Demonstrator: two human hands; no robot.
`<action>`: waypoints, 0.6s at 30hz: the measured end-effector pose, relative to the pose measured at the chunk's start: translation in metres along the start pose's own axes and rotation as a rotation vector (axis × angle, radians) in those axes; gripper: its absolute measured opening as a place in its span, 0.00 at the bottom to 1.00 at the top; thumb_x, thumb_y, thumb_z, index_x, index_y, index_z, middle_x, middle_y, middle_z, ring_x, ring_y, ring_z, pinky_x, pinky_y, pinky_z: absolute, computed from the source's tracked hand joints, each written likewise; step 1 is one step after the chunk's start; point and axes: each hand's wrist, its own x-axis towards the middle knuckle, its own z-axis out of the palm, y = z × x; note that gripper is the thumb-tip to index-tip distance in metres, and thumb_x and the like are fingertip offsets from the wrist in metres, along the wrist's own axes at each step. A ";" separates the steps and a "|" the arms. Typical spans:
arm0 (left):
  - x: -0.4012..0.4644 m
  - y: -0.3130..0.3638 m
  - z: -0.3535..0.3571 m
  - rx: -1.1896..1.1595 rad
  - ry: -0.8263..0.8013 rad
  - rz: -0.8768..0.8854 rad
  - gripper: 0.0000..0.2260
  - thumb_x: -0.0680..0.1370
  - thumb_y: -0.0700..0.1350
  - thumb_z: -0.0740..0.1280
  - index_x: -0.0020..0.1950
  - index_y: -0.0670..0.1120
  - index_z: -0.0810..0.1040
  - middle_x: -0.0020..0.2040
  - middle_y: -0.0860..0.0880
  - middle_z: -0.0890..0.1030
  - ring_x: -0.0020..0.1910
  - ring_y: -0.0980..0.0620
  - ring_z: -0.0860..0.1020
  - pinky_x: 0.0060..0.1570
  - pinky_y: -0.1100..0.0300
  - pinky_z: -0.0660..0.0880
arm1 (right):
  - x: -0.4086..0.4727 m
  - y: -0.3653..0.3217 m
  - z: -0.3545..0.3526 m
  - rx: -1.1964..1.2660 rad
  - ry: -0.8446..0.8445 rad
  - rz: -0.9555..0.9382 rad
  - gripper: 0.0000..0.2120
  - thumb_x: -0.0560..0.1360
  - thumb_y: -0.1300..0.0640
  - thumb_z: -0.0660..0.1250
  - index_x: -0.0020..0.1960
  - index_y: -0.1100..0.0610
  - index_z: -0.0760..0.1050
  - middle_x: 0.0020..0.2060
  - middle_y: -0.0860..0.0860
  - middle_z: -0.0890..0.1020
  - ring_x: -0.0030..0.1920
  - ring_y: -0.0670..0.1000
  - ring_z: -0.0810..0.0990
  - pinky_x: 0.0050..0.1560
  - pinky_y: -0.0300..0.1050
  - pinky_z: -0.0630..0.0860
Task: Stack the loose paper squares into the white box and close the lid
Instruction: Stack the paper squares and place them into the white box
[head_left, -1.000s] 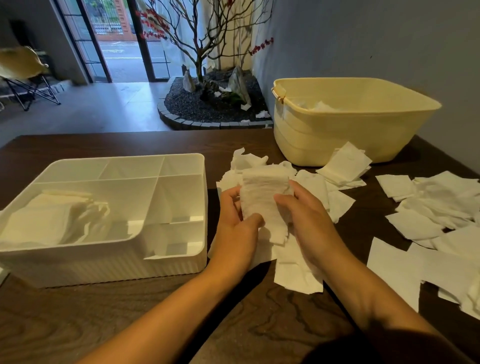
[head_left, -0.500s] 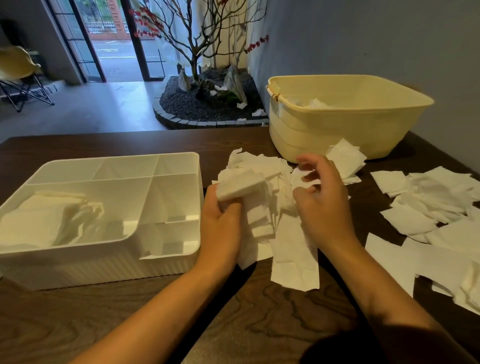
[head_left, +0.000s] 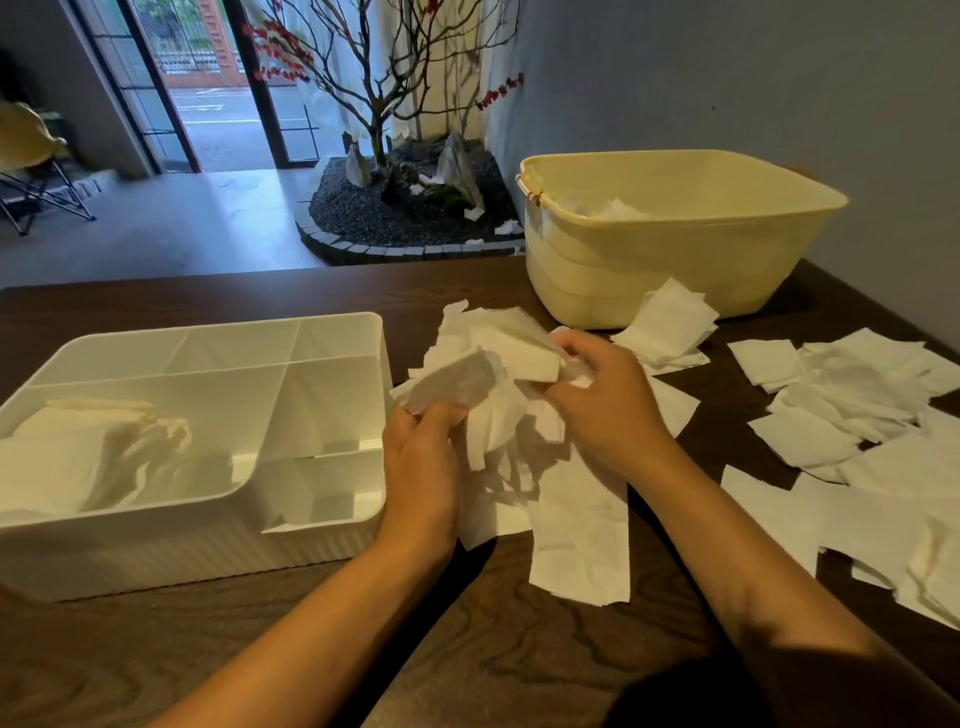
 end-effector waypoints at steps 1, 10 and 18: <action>0.001 0.000 0.000 -0.004 0.001 0.006 0.12 0.79 0.35 0.60 0.44 0.50 0.78 0.38 0.54 0.82 0.42 0.56 0.80 0.43 0.58 0.76 | 0.001 -0.005 -0.005 0.046 0.034 -0.003 0.12 0.75 0.62 0.72 0.50 0.45 0.80 0.43 0.41 0.83 0.44 0.37 0.79 0.39 0.34 0.72; 0.001 -0.004 -0.001 -0.111 -0.116 -0.005 0.11 0.80 0.35 0.60 0.50 0.49 0.78 0.39 0.57 0.83 0.43 0.60 0.82 0.43 0.64 0.78 | -0.008 -0.017 -0.030 1.088 -0.131 0.460 0.10 0.75 0.61 0.63 0.48 0.57 0.82 0.43 0.56 0.83 0.48 0.56 0.82 0.60 0.56 0.76; 0.005 -0.001 -0.004 -0.327 -0.270 -0.195 0.10 0.77 0.39 0.62 0.55 0.45 0.79 0.44 0.49 0.84 0.45 0.50 0.82 0.47 0.53 0.79 | -0.008 -0.015 -0.021 0.807 -0.194 0.565 0.15 0.75 0.65 0.67 0.58 0.52 0.82 0.58 0.56 0.82 0.57 0.55 0.81 0.53 0.52 0.79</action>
